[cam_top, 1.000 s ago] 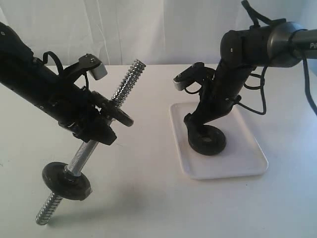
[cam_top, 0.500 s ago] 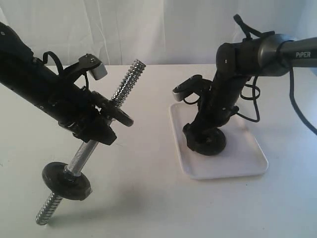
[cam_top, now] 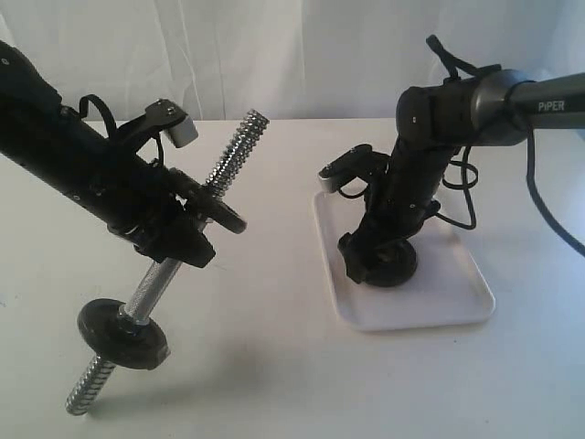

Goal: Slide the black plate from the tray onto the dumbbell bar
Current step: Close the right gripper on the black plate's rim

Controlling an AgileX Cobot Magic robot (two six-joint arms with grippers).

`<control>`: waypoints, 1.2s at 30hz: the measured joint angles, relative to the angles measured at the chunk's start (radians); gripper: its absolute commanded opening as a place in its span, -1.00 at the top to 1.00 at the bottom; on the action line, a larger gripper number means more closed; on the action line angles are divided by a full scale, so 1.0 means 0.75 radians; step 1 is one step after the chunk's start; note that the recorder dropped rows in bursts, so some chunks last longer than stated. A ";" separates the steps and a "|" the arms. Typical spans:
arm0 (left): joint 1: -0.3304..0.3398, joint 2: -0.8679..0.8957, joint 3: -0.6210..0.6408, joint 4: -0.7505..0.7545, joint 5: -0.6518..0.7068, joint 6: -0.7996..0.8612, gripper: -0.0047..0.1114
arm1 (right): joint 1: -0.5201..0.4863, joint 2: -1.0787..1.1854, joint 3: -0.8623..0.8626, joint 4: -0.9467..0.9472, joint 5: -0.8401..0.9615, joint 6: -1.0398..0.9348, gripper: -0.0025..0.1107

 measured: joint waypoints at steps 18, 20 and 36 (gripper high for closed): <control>0.000 0.000 0.000 0.000 0.000 0.000 0.92 | 0.000 0.045 -0.016 -0.007 0.031 0.000 -0.78; 0.000 0.000 0.000 0.000 0.000 0.000 0.92 | 0.000 0.045 -0.016 -0.016 0.037 0.015 -0.57; 0.000 0.000 0.000 0.000 0.000 0.000 0.92 | 0.001 0.045 -0.021 -0.088 0.078 0.301 0.96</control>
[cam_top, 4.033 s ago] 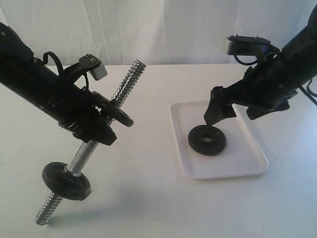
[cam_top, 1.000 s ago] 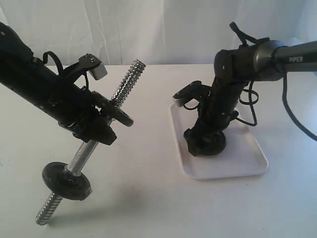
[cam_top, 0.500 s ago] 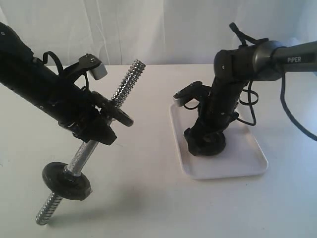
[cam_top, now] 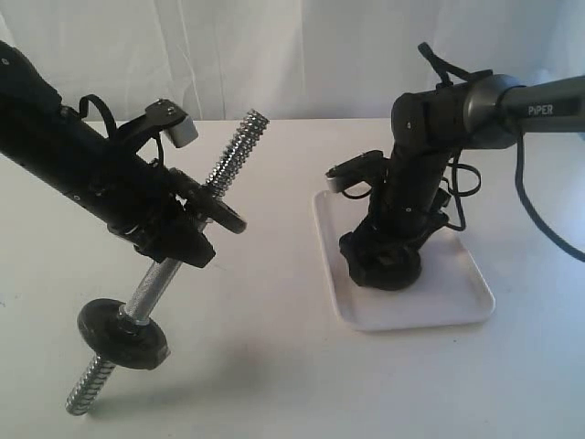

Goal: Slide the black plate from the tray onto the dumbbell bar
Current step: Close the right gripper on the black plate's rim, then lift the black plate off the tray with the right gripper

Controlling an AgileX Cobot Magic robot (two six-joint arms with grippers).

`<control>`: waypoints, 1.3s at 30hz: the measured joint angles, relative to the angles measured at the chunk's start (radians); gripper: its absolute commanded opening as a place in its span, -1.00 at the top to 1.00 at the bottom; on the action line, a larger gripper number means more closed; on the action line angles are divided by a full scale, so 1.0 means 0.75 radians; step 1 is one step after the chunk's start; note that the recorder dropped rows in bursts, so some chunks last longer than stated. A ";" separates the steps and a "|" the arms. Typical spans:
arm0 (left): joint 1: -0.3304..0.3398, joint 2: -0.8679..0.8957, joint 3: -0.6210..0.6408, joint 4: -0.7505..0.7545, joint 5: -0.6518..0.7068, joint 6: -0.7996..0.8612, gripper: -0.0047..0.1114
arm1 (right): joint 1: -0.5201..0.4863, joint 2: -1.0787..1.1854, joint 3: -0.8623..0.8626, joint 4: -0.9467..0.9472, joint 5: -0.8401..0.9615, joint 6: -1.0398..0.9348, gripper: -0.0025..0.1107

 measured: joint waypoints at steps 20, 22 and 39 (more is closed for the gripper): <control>0.000 0.000 0.000 0.000 0.000 0.000 0.92 | -0.149 -0.234 0.024 0.396 0.068 -0.062 0.96; 0.000 0.000 0.000 0.000 0.000 0.000 0.92 | -0.189 -0.245 0.024 0.461 0.118 -0.099 0.96; 0.000 -0.003 0.000 0.000 0.000 0.000 0.92 | -0.424 -0.303 0.024 1.305 0.411 -0.517 0.96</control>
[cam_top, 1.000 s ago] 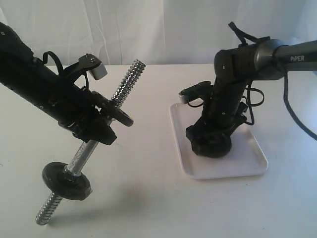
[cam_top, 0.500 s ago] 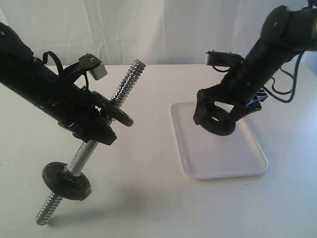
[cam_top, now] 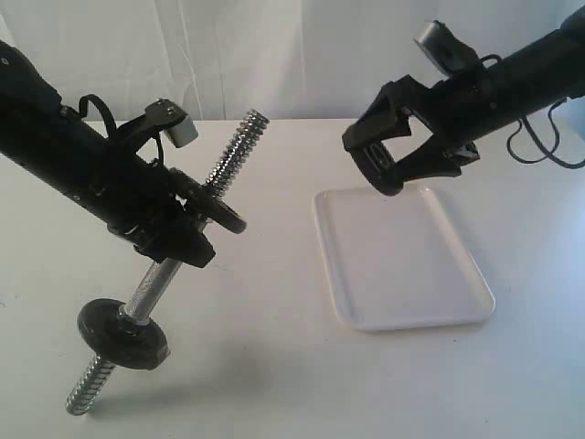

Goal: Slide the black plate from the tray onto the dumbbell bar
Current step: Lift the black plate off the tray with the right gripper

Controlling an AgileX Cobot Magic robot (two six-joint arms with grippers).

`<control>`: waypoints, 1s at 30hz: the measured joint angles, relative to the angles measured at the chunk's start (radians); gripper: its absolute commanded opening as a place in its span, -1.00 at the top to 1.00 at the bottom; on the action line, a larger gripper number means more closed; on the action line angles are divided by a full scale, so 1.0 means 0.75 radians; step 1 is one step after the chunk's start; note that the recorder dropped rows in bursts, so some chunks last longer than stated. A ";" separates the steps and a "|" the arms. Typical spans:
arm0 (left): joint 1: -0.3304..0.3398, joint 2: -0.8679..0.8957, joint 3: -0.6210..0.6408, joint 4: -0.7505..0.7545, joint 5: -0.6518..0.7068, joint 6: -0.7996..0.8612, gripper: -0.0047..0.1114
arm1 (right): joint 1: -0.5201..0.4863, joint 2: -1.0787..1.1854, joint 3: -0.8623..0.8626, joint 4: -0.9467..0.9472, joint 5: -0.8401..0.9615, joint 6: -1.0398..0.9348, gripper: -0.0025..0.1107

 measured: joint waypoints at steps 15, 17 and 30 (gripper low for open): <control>-0.010 0.000 0.000 0.000 0.017 0.015 0.92 | 0.000 -0.006 -0.013 0.207 0.014 -0.064 0.96; -0.023 0.000 0.000 0.009 0.018 0.018 0.92 | 0.000 -0.010 -0.013 0.212 0.014 -0.064 0.96; -0.049 0.000 0.000 0.027 0.024 0.028 0.92 | 0.121 -0.264 -0.013 0.063 0.024 0.116 0.96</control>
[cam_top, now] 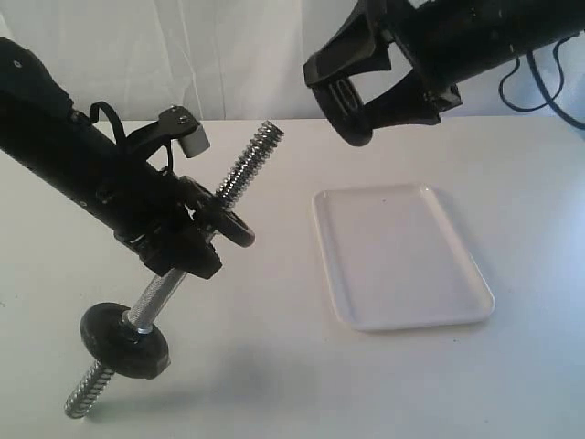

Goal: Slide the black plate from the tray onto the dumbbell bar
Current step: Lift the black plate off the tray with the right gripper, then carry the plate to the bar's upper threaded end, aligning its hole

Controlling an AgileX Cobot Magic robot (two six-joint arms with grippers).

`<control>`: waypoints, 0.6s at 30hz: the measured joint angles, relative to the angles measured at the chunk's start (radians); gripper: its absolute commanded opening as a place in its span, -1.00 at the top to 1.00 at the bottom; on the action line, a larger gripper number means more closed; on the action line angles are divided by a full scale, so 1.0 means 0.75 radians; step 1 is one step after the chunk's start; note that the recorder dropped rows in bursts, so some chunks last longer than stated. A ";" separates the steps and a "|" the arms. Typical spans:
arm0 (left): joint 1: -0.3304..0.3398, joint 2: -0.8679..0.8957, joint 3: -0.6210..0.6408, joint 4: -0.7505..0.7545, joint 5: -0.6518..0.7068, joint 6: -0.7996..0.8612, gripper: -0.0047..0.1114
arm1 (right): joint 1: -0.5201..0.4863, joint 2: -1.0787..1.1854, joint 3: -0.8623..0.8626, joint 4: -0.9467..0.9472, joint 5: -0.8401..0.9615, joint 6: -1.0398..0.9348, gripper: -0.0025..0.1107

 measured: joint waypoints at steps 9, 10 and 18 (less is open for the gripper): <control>-0.022 -0.003 0.000 0.012 0.005 0.000 0.92 | 0.040 0.002 0.000 -0.067 0.006 0.074 0.96; -0.026 -0.003 0.000 0.012 0.005 0.003 0.92 | 0.043 0.005 0.000 -0.071 0.006 0.077 0.96; -0.038 -0.003 0.000 0.015 0.021 0.005 0.92 | 0.098 0.005 0.000 -0.084 0.007 0.091 0.96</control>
